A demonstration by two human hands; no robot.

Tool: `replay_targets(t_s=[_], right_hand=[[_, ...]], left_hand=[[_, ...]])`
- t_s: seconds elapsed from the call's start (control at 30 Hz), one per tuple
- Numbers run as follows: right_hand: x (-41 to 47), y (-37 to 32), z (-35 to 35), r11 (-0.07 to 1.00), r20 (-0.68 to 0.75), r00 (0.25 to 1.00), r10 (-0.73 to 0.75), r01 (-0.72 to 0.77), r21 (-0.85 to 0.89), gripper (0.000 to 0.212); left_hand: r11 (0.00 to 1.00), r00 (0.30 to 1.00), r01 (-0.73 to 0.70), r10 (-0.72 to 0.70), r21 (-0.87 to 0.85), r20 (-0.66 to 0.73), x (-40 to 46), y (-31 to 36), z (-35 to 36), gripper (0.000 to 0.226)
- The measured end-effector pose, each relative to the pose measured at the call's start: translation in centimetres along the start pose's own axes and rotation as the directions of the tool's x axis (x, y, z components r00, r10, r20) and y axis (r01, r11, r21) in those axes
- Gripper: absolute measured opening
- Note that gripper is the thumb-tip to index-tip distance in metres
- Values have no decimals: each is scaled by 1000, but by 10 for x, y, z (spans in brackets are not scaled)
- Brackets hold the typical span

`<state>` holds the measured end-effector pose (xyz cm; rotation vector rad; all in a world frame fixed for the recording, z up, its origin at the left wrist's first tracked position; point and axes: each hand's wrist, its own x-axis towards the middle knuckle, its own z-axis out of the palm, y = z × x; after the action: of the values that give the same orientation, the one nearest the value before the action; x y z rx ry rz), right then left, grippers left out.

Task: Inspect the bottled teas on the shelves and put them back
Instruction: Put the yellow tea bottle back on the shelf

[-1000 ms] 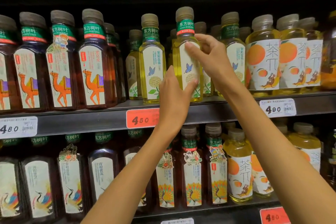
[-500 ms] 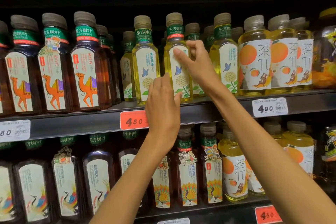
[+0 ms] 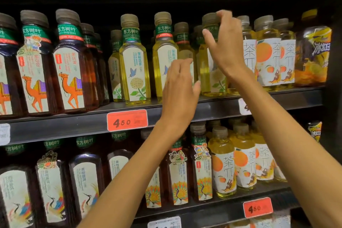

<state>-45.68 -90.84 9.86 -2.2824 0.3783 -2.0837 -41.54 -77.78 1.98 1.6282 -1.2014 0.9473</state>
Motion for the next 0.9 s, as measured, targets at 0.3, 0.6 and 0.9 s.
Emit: replay_targets(t_s=[0.3,0.6,0.9], right_hand=[[28,5,10,993,278,955,101,-114,32,57],[9,2,-26,860,23,993,-115,88,503,61],[-18,6,-59,620,-44,992,-114,106,778,37]], left_hand=[[929,875,367,-359,39,325,32,7,54,62],[919,891,385,-347,-85,294,29,12,51,49],[958,956,259,-237,-119,175,12,26,44,57]])
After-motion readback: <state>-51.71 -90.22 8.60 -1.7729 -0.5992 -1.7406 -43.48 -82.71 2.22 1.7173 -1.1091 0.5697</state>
